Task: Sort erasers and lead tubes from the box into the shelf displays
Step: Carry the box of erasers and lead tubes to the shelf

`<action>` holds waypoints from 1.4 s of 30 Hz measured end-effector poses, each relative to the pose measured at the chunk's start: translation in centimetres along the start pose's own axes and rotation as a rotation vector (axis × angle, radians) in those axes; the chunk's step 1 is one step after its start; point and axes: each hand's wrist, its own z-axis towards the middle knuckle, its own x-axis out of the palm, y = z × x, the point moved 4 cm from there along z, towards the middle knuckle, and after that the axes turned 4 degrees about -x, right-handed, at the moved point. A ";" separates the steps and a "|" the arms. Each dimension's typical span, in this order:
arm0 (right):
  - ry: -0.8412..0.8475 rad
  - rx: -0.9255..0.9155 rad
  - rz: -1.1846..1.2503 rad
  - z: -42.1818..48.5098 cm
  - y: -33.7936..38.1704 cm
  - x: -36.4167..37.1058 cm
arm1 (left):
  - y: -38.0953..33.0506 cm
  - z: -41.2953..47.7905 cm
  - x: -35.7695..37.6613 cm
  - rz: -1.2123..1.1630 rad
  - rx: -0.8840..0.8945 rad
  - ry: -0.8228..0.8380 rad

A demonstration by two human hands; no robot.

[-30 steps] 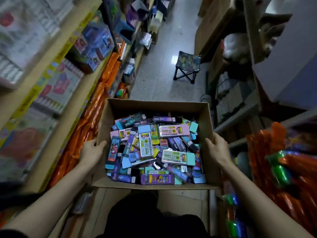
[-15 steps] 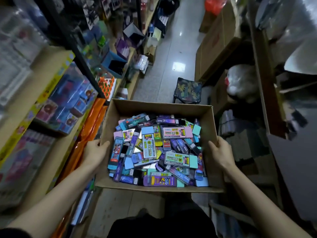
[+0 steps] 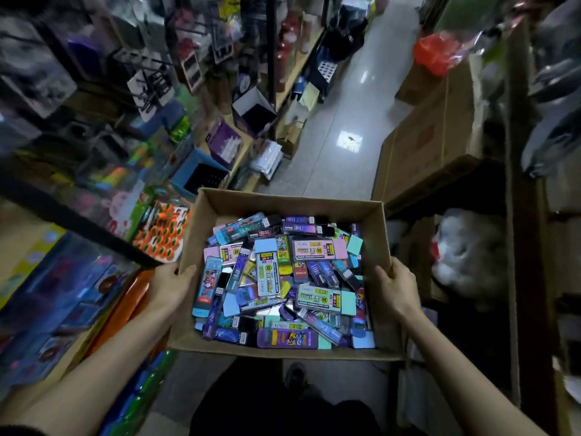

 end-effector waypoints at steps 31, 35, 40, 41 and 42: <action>0.640 -0.446 -0.234 49.5 26.9 11.2 | -17.1 18.5 8.5 -0.325 -0.497 -0.405; 0.717 -0.519 -0.290 49.9 27.4 13.8 | -14.8 15.9 10.1 -0.402 -0.614 -0.502; 0.797 -0.618 -0.341 49.9 26.8 16.0 | -12.5 12.4 12.9 -0.556 -0.746 -0.577; 0.819 -0.629 -0.352 50.0 26.6 16.3 | -12.3 11.8 13.6 -0.588 -0.758 -0.585; 0.840 -0.640 -0.365 50.1 26.5 16.6 | -12.2 11.3 14.2 -0.608 -0.772 -0.593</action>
